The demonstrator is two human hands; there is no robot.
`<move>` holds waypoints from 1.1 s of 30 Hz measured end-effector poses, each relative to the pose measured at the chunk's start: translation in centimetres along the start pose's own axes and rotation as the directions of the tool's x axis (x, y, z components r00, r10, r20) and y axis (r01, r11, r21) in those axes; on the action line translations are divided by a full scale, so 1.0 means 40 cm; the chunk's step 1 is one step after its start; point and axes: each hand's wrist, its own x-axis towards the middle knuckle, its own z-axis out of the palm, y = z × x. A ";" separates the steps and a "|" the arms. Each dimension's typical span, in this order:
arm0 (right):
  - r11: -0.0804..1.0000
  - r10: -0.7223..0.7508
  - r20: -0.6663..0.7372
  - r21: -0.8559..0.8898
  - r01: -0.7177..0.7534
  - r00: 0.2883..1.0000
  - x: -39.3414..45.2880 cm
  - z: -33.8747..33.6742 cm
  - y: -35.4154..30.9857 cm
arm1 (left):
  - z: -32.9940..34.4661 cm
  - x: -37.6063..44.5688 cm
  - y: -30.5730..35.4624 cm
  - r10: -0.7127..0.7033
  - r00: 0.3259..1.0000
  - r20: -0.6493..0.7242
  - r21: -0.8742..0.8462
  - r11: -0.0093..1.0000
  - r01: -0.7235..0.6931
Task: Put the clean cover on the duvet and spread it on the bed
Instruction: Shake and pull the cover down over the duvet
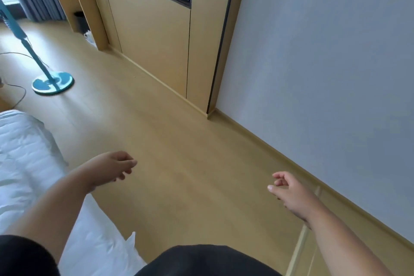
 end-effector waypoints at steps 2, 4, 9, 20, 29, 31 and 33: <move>1.000 -0.023 0.014 0.001 0.023 1.000 0.089 -0.008 -0.062 | -0.032 0.068 0.057 0.017 1.000 -0.011 -0.013 1.000 -0.017; 0.998 -0.058 0.057 -0.004 0.058 0.997 0.190 -0.005 -0.128 | -0.049 0.133 0.099 0.020 1.000 -0.022 -0.027 0.999 -0.021; 0.988 -0.142 0.214 -0.025 0.150 0.967 0.499 0.037 -0.299 | -0.084 0.284 0.123 -0.113 0.994 0.011 0.023 0.993 0.113; 0.872 -0.330 0.595 -0.105 0.478 0.733 1.056 0.208 -0.928 | -0.234 0.408 0.162 -0.454 0.857 -0.242 -0.376 0.859 0.349; 0.742 -0.324 0.814 -0.098 0.663 0.482 1.124 0.589 -1.251 | -0.386 0.464 -0.020 -0.674 0.708 -0.209 -0.651 0.636 0.413; 0.728 -0.308 0.826 -0.115 0.676 0.472 1.153 0.655 -1.345 | -0.464 0.528 -0.068 -0.671 0.712 -0.206 -0.673 0.625 0.395; 0.727 -0.313 0.812 -0.129 0.675 0.492 1.195 0.707 -1.461 | -0.571 0.593 -0.113 -0.653 0.726 -0.216 -0.657 0.647 0.387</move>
